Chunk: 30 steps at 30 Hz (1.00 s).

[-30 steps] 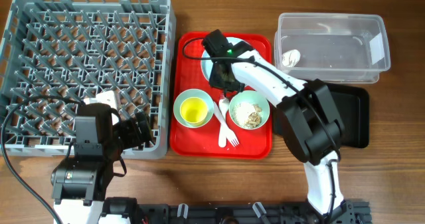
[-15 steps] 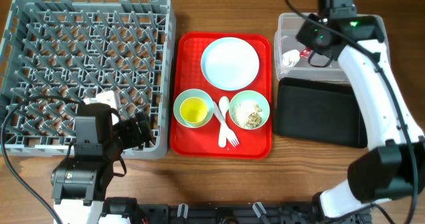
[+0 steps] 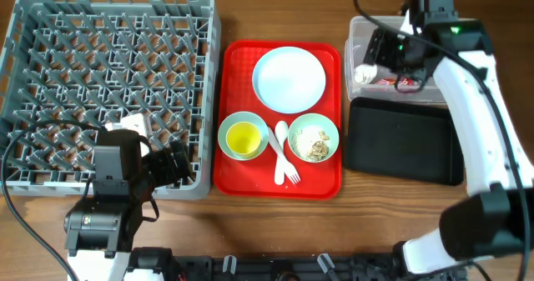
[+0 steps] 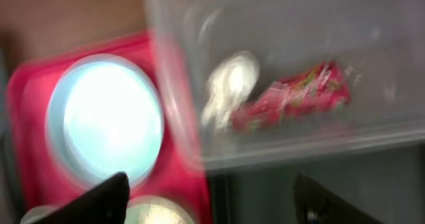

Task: Sort waste into correct bins and load items into the dishwasher rack
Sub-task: 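Grasp the rim of the green rice bowl with the right gripper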

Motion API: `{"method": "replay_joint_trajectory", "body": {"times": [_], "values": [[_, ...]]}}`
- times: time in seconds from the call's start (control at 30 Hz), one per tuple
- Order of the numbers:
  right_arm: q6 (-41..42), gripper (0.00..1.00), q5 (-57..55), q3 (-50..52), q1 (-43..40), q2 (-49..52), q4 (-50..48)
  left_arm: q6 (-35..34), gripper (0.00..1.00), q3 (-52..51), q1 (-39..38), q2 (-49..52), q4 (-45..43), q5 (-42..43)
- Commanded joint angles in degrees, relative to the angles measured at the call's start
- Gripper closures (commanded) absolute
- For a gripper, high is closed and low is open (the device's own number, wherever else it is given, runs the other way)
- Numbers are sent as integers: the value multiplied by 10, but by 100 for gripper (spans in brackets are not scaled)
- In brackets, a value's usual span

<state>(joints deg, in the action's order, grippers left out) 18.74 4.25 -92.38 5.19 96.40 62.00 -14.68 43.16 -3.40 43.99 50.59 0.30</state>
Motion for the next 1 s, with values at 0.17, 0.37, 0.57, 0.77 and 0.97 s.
{"method": "replay_joint_trajectory", "body": {"times": [0.17, 0.37, 0.57, 0.77, 0.97], "values": [[15, 21, 12, 69, 155, -97, 54, 5, 0, 11, -2, 1, -2, 5], [-12, 17, 11, 220, 285, -177, -78, 5, 0, 11, -2, 1, -2, 5], [9, 30, 11, 303, 325, -111, -162, 5, 0, 11, -2, 1, -2, 5], [9, 55, 22, 305, 325, -7, -212, 5, 0, 11, -2, 1, -2, 5], [25, 64, 22, 305, 325, 64, -237, 5, 0, 11, -2, 1, -2, 5]]}}
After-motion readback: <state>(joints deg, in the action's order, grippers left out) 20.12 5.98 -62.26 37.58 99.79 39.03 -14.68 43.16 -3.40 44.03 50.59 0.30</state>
